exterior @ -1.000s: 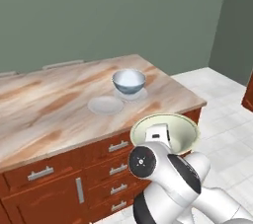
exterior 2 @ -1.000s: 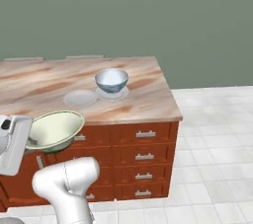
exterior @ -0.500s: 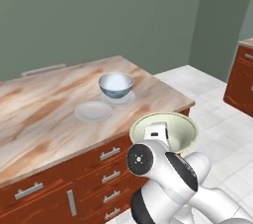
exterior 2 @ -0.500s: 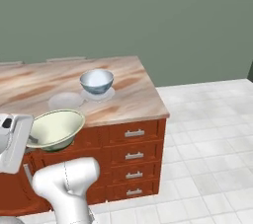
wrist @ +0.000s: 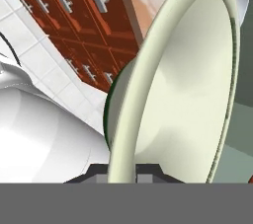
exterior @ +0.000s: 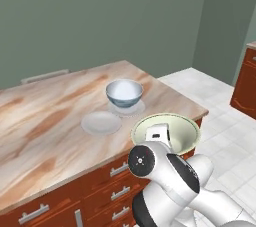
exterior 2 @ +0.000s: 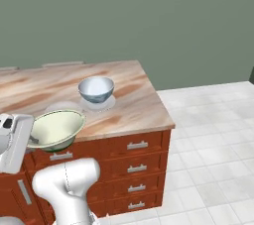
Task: Move the bowls from the cabinet to the plates on the dining table.
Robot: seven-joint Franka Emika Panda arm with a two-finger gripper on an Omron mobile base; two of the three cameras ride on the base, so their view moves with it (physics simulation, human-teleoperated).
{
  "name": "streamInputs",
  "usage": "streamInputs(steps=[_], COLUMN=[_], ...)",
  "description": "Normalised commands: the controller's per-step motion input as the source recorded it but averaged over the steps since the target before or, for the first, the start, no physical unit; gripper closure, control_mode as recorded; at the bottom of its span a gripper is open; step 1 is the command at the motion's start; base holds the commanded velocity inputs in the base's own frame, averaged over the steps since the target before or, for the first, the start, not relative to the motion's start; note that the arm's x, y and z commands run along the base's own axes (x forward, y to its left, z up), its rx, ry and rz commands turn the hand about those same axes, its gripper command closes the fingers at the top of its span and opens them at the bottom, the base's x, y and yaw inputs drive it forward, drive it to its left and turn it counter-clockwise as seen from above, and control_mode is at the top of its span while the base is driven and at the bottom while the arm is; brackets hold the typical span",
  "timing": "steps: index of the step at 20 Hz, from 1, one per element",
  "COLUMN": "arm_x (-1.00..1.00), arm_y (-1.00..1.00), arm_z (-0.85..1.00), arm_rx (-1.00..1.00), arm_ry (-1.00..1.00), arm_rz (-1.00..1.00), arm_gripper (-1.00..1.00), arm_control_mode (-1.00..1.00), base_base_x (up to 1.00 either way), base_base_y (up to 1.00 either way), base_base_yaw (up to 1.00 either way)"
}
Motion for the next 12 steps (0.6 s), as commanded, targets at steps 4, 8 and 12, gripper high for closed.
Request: streamInputs(steps=[4, 8, 12], arm_x=[0.0, 0.0, 0.0], arm_y=[0.0, 0.0, 0.0], arm_z=[0.0, 0.0, 0.0], arm_rx=[0.0, 0.0, 0.0], arm_ry=[0.0, 0.0, 0.0], arm_rz=[0.0, 0.0, 0.0], arm_gripper=[1.0, 1.0, 1.0], arm_control_mode=[1.0, 1.0, 1.0], base_base_x=[0.06, 0.16, 0.32], base_base_y=[0.16, 0.09, 0.07], base_base_yaw=[-0.06, -0.05, -0.05])
